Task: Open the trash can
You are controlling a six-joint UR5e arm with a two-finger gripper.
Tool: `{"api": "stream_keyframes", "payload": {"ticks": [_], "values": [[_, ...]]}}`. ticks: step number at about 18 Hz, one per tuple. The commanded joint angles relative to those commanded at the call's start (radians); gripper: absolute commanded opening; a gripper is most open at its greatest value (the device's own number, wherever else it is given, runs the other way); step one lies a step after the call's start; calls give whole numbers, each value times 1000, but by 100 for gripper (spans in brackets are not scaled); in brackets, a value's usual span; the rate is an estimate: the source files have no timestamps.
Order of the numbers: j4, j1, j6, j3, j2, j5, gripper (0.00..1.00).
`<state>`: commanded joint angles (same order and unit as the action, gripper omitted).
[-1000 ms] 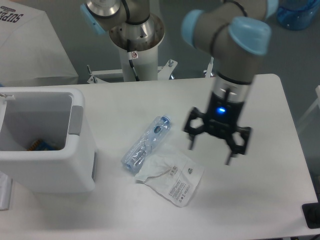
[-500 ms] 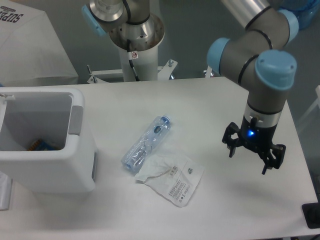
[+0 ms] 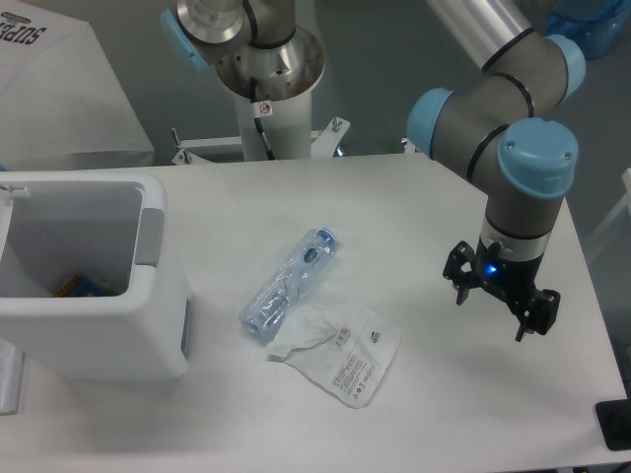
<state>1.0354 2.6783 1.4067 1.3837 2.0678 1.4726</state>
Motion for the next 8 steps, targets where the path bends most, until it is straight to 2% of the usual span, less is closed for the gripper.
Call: {"api": "stream_keyframes", "payload": {"ticks": [8], "values": [[-2, 0, 0, 2, 2, 0, 100]]}}
